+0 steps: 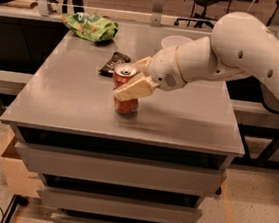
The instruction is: Knock coke can over
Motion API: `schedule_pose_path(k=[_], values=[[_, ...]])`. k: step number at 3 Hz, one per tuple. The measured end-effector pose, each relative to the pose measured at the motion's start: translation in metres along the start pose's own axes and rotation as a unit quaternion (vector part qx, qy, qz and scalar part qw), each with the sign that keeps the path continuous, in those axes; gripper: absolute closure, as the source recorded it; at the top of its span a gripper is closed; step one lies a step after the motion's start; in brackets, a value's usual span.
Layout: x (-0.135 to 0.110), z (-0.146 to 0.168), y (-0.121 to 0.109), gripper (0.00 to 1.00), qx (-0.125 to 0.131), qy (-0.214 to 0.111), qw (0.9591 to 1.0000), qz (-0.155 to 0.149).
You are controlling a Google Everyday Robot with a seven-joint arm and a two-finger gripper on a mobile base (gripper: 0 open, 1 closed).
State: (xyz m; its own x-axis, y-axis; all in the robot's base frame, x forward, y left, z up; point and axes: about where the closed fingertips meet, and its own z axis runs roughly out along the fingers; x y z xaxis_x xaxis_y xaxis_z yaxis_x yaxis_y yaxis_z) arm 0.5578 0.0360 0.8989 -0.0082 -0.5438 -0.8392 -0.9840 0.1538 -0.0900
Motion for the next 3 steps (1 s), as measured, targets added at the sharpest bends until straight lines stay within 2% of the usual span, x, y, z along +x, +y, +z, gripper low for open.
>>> schedule_pose_path(k=[1, 2, 3], values=[[0.013, -0.023, -0.013, 1.0, 0.026, 0.047, 0.9985, -0.011], [0.019, -0.035, -0.023, 1.0, 0.044, 0.103, 0.9934, -0.028], [0.022, -0.038, -0.029, 1.0, 0.055, 0.186, 0.9792, -0.061]])
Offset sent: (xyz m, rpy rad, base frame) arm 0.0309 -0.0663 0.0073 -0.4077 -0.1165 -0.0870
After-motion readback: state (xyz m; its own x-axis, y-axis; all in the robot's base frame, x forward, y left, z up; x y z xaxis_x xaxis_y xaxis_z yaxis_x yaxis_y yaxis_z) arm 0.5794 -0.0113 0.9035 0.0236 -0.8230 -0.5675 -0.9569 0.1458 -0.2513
